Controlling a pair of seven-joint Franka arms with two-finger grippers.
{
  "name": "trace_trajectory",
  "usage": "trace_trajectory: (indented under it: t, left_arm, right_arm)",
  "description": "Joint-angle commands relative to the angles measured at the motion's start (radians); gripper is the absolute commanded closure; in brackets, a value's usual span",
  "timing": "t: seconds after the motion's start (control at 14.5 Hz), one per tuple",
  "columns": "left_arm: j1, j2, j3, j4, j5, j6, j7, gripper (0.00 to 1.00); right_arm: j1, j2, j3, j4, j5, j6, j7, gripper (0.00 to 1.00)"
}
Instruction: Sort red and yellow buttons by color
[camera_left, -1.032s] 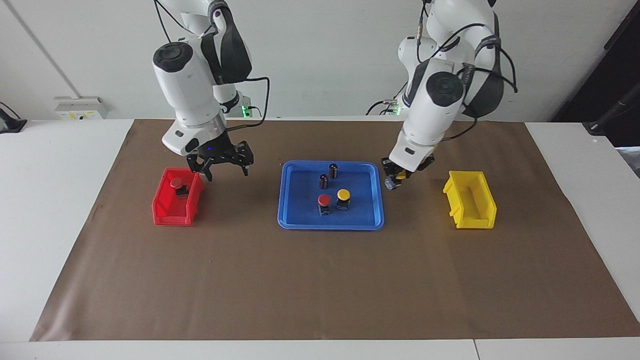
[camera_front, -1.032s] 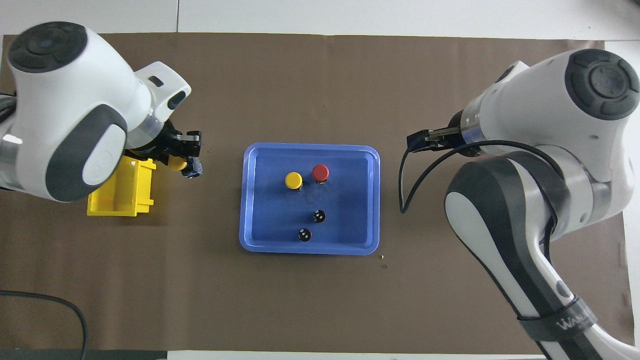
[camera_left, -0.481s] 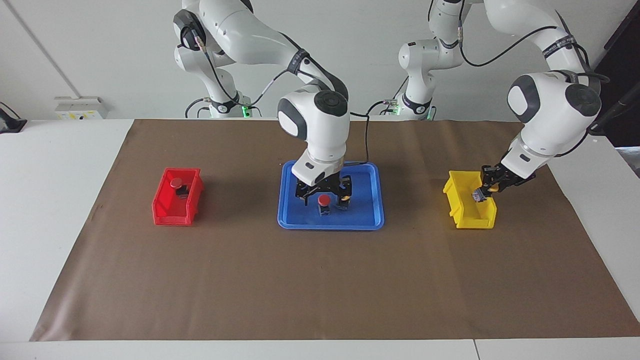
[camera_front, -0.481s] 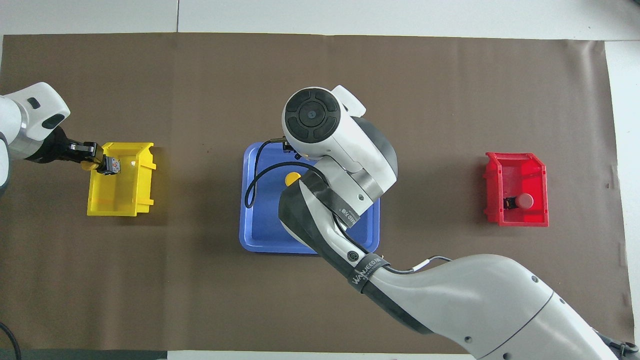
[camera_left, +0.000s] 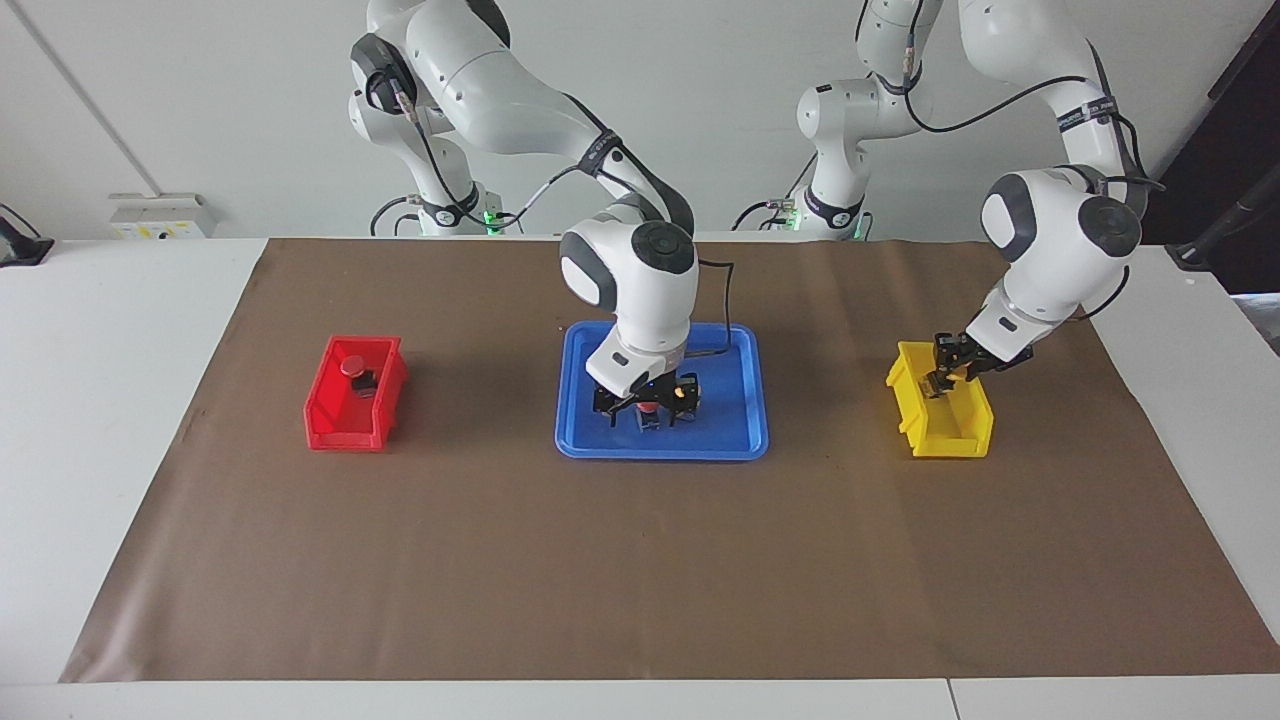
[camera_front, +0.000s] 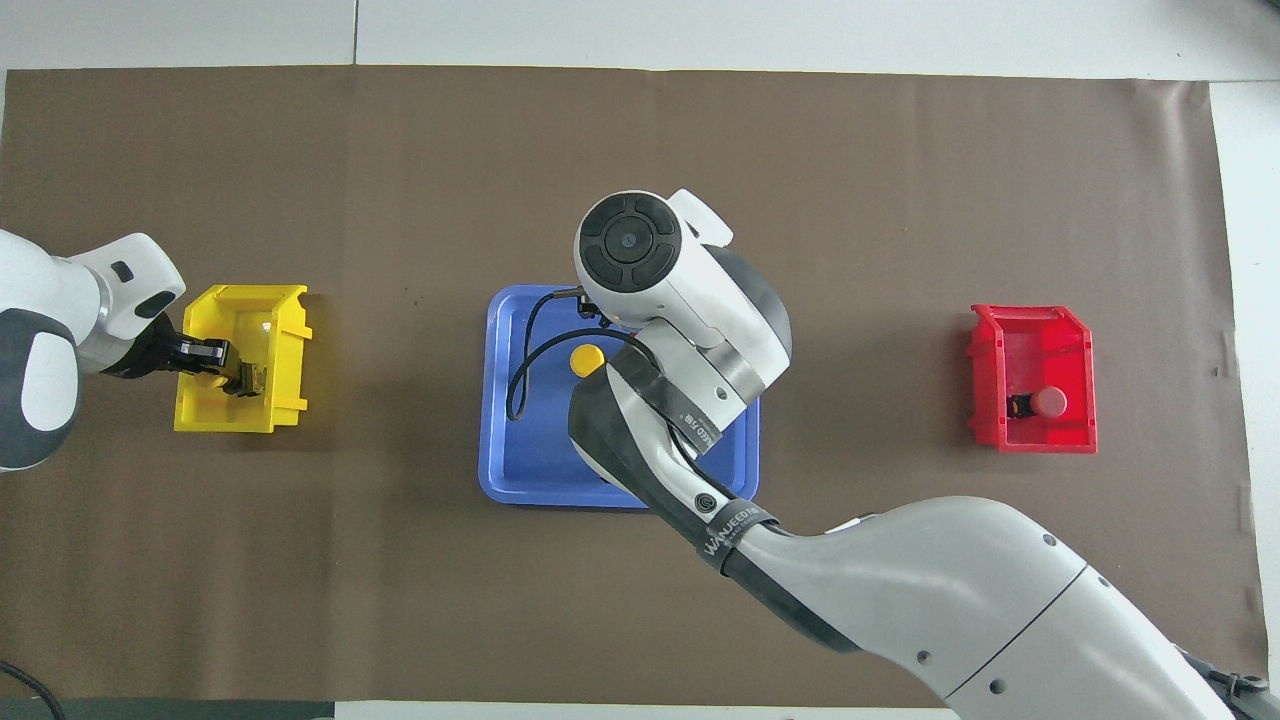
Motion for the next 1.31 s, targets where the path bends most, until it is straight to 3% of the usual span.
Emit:
trace_trajectory:
  t: [0.0, 0.07, 0.14, 0.21, 0.41, 0.55, 0.62, 0.69, 0.83, 0.96, 1.03, 1.17, 1.24]
  left_arm:
    - [0.013, -0.043, -0.01, -0.068, 0.019, 0.057, 0.012, 0.89]
    - [0.012, -0.042, -0.01, -0.071, 0.019, 0.069, 0.002, 0.79]
    - [0.012, -0.037, -0.01, -0.065, 0.018, 0.077, 0.002, 0.49]
    - [0.013, -0.034, -0.01, -0.059, 0.019, 0.069, 0.008, 0.36]
    - [0.01, -0.031, -0.01, 0.022, 0.044, -0.012, 0.007, 0.3]
    - [0.012, -0.031, -0.011, 0.167, 0.044, -0.16, 0.007, 0.3]
    - [0.009, -0.03, -0.013, 0.247, 0.042, -0.24, 0.005, 0.2]
    - [0.0, -0.025, -0.013, 0.333, 0.042, -0.318, 0.004, 0.0]
    - [-0.014, -0.004, -0.018, 0.476, 0.038, -0.424, 0.001, 0.0]
    - [-0.022, 0.022, -0.018, 0.539, 0.033, -0.466, -0.004, 0.0]
    - [-0.023, 0.018, -0.019, 0.515, 0.031, -0.427, -0.011, 0.0]
    - [-0.046, -0.011, -0.025, 0.406, 0.031, -0.31, -0.069, 0.0]
    - [-0.098, -0.011, -0.024, 0.362, 0.031, -0.258, -0.143, 0.0]
  right_arm:
    - [-0.014, -0.044, 0.011, -0.07, 0.007, 0.03, 0.022, 0.11]
    - [-0.014, -0.044, 0.011, -0.075, 0.007, 0.03, 0.022, 0.11]
    - [-0.014, -0.047, 0.011, -0.084, 0.007, 0.033, 0.022, 0.13]
    - [-0.014, -0.05, 0.011, -0.089, 0.008, 0.034, 0.022, 0.14]
    - [-0.014, -0.051, 0.025, -0.095, 0.015, 0.043, 0.024, 0.19]
    - [-0.014, -0.051, 0.03, -0.101, 0.025, 0.047, 0.036, 0.19]
    - [-0.014, -0.053, 0.031, -0.104, 0.025, 0.047, 0.036, 0.19]
    - [-0.014, -0.057, 0.031, -0.115, 0.025, 0.047, 0.034, 0.19]
    - [-0.018, -0.063, 0.031, -0.135, 0.025, 0.063, 0.033, 0.28]
    - [-0.031, -0.064, 0.033, -0.139, 0.045, 0.071, 0.024, 0.6]
    - [-0.032, -0.064, 0.031, -0.13, 0.07, 0.067, 0.025, 0.76]
    - [-0.055, -0.085, 0.033, -0.107, 0.099, 0.047, 0.019, 0.9]
    - [-0.087, -0.115, 0.033, -0.107, 0.105, 0.012, -0.004, 0.91]
